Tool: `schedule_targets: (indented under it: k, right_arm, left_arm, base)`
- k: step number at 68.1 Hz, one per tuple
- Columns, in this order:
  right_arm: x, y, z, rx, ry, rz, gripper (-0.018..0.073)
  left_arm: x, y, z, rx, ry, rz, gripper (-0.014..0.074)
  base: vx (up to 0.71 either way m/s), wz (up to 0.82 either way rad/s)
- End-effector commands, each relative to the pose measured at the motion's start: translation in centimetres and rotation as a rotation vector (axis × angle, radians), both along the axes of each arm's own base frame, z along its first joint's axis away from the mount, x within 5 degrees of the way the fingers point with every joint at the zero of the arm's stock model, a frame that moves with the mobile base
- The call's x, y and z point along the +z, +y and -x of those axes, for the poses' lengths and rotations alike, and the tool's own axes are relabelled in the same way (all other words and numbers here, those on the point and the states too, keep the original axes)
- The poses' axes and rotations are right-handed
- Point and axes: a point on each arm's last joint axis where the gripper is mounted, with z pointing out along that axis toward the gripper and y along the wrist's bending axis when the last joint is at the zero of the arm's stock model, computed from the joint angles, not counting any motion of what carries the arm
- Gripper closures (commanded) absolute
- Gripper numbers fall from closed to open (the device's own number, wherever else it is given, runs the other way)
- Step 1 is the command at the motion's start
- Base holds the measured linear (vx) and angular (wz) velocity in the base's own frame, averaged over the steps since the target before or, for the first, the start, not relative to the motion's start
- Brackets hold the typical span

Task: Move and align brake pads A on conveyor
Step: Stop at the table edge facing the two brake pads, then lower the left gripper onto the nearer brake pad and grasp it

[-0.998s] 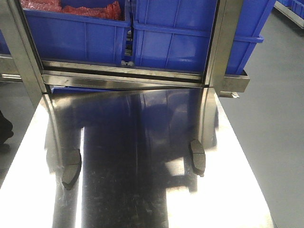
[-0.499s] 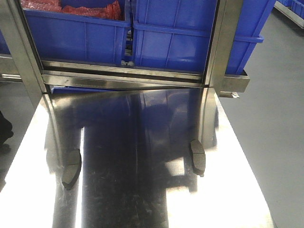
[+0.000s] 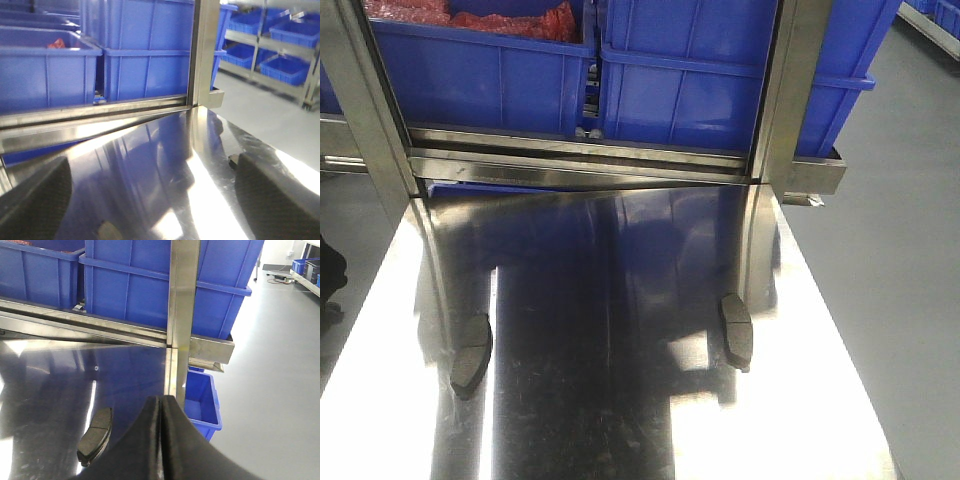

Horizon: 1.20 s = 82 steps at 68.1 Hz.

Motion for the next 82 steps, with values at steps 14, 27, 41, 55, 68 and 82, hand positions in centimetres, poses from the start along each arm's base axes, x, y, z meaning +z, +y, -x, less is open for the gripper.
schedule_targets:
  k: [14,27,41,55,68,82]
  right_arm:
    - [1.5,0.0,-0.1,0.003,-0.096,0.000,0.0562]
    - [1.5,0.0,-0.1,0.003,-0.096,0.000,0.0562]
    - [1.5,0.0,-0.1,0.003,-0.096,0.000,0.0562]
    - [1.5,0.0,-0.1,0.003,-0.096,0.000,0.0562]
    - [1.5,0.0,-0.1,0.003,-0.096,0.000,0.0562]
    - [1.5,0.0,-0.1,0.003,-0.096,0.000,0.0562]
  left_arm:
    - [1.7,-1.1,-6.4,0.066,0.010,0.026,0.0007]
    - [-0.8,-2.1,-12.1,0.145,0.114,0.051,0.0007]
    - [-2.1,-5.1,-16.7,0.103,0.239,0.059,0.0034]
    - [-5.3,-6.5,-20.3,0.119,0.384,0.031,0.0078]
    - [-8.2,-6.5,-21.5,0.184,0.501,-0.020,0.0078]
    - [-10.9,-4.7,-22.1,0.374,0.672,-0.036,0.0078]
  base:
    - [0.00,0.00]
    - [0.00,0.00]
    - [0.00,0.00]
    - [0.00,0.00]
    - [0.00,0.00]
    - [0.00,0.00]
